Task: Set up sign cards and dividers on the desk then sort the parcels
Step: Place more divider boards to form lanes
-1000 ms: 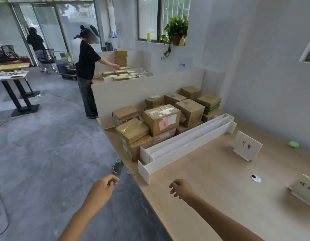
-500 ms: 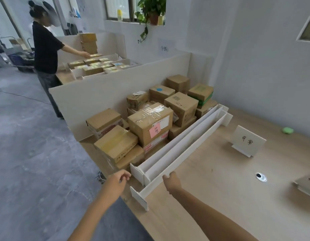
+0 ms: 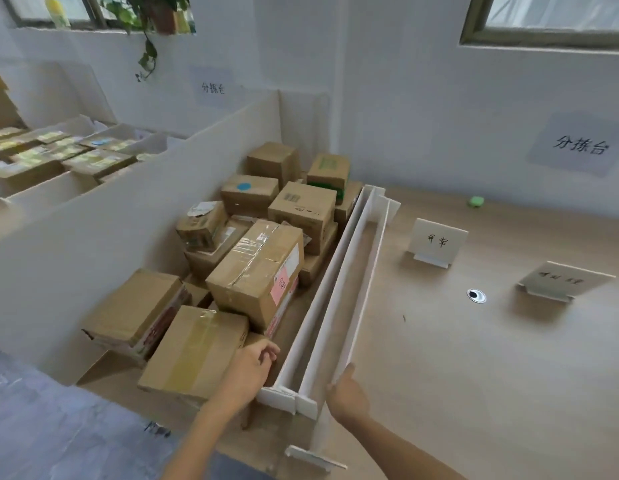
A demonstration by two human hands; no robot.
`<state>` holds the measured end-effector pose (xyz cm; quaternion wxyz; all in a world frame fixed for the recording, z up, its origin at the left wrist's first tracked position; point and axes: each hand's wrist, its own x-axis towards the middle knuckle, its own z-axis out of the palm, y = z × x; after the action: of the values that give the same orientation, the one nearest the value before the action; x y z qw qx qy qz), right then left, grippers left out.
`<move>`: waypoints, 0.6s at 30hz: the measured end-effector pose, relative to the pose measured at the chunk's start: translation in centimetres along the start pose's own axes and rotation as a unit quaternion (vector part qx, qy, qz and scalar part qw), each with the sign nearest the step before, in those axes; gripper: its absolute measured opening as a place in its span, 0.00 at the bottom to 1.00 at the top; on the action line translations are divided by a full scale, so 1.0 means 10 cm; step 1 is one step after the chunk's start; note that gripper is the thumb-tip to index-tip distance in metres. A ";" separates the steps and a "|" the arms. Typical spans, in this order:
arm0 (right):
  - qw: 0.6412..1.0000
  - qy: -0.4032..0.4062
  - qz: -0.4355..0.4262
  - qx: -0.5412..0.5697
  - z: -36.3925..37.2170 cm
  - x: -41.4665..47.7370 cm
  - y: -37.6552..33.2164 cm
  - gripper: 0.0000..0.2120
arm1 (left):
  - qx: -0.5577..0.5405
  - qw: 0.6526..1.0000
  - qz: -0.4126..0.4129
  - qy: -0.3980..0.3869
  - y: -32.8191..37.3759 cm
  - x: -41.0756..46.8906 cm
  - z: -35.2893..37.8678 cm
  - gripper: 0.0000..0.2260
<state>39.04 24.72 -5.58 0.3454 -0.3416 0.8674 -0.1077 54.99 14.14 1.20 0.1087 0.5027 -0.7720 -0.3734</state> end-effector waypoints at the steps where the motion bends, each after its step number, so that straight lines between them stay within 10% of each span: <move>1: 1.000 0.020 0.015 0.003 -0.02 -0.02 -0.02 0.33 | -0.003 1.000 0.008 -0.009 -0.03 0.04 -0.02 0.13; 8: 0.978 0.196 0.077 0.005 -0.18 -0.19 0.06 0.33 | 0.006 0.996 0.056 -0.068 -0.04 0.23 -0.02 0.18; 18: 0.968 0.245 0.040 -0.042 -0.73 -0.55 0.35 0.34 | 0.010 0.983 0.141 -0.120 0.57 0.09 0.17 0.11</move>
<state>35.20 30.62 1.22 0.1119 -0.2836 0.9423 -0.1380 49.71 15.41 3.77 0.0612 0.3417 -0.8462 -0.4043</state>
